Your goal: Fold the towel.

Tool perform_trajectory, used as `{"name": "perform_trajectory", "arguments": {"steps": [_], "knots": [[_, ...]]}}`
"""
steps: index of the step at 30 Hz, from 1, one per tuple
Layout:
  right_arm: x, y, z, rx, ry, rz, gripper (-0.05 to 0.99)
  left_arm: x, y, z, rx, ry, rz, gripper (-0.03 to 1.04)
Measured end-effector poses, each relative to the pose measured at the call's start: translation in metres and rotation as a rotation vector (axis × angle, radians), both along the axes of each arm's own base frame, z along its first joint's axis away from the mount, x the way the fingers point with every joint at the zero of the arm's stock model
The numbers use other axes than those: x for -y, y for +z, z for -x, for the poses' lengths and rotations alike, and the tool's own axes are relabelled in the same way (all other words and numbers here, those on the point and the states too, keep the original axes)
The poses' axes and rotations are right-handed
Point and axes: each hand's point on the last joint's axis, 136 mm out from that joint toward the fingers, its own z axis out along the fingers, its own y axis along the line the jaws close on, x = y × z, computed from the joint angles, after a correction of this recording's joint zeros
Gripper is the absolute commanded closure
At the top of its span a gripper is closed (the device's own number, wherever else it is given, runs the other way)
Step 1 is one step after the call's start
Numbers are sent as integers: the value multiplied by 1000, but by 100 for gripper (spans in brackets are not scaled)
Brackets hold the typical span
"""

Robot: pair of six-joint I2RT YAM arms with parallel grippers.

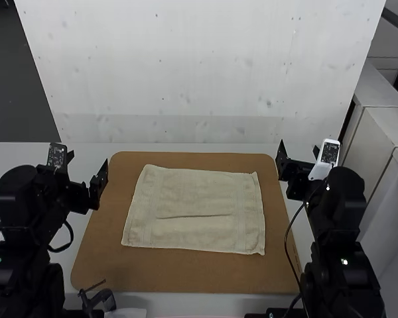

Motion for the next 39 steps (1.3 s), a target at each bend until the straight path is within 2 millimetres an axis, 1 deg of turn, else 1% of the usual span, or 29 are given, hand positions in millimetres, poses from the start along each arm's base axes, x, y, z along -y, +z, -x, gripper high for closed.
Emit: {"name": "perform_trajectory", "arguments": {"steps": [6, 20, 24, 25, 28, 30, 31, 33, 35, 36, 37, 39], "knots": [[-5, -4, 0, -15, 27, 1, -2, -8, 0, -1, -1, 49, 7, 4], [-6, -3, 0, -12, 32, 4, -3, -13, 0, -1, 1, 76, 7, 3], [-6, -11, 2, -57, 32, 9, -3, -13, 1, -1, 3, 79, 7, 3], [-6, -7, 3, -58, 33, 10, -3, -13, 1, -1, 3, 80, 6, 3], [-6, 13, 5, -24, 34, 11, -3, -14, 2, 0, -5, 80, 6, 4], [-6, 24, 4, -27, 38, 12, -3, -13, 12, 2, -11, 80, 6, 4], [-7, 24, 2, -46, 41, 12, -3, -13, 15, 1, -28, 80, 5, 4], [-8, 16, -5, -116, 47, 13, -3, -12, 24, -3, -67, 75, 4, 4], [-9, 4, -13, -186, 51, 16, -3, -8, 29, -8, -113, 58, 1, 4], [-10, -1, -16, -209, 55, 17, -3, -4, 29, -12, -150, 42, -1, 4], [-11, -10, -20, -251, 58, 18, -3, 0, 28, -15, -182, 30, 0, 5], [-12, -20, -25, -310, 63, 20, -3, 7, 21, -23, -264, 8, 3, 4]]}}
